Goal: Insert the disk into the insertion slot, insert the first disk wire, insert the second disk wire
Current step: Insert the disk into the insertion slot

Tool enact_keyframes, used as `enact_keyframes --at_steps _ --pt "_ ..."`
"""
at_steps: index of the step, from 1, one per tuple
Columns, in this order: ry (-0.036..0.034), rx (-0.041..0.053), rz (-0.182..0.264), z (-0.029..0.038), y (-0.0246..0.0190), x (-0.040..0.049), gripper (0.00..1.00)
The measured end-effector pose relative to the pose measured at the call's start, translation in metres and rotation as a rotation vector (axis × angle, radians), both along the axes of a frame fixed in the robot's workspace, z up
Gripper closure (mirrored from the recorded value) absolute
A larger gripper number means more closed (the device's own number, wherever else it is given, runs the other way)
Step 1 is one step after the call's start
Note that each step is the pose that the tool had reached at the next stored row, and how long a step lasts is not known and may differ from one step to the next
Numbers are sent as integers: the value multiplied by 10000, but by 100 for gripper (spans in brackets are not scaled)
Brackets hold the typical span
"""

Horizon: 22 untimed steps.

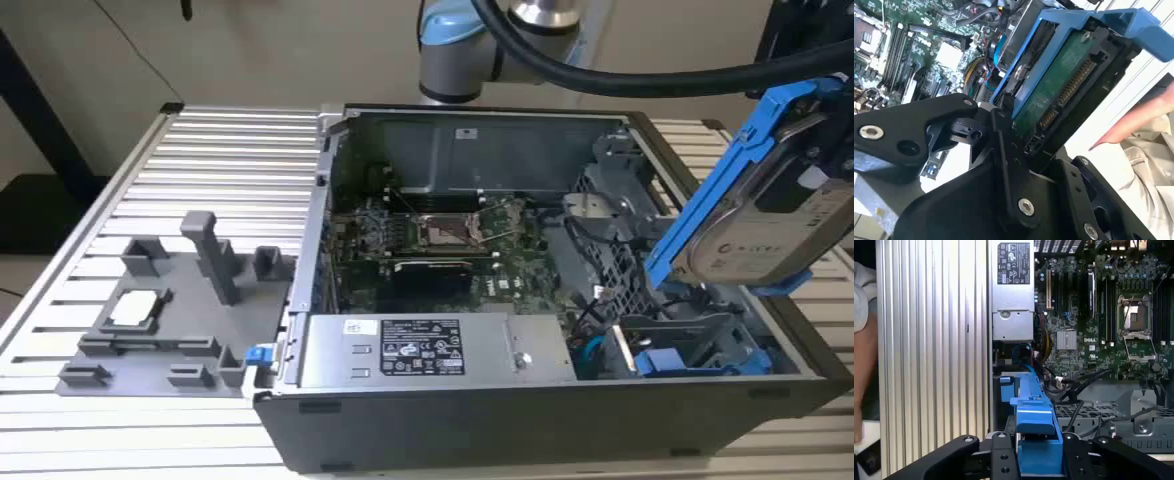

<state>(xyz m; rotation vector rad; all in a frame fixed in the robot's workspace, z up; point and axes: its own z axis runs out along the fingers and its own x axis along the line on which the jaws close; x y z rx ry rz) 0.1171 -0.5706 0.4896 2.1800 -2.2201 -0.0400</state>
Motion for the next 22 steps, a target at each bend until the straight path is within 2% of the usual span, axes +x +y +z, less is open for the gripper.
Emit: enact_keyframes --at_steps 12,22 --pt "0 0 0 -3 0 0 67" --pt "-37 0 1 -107 0 0 67"
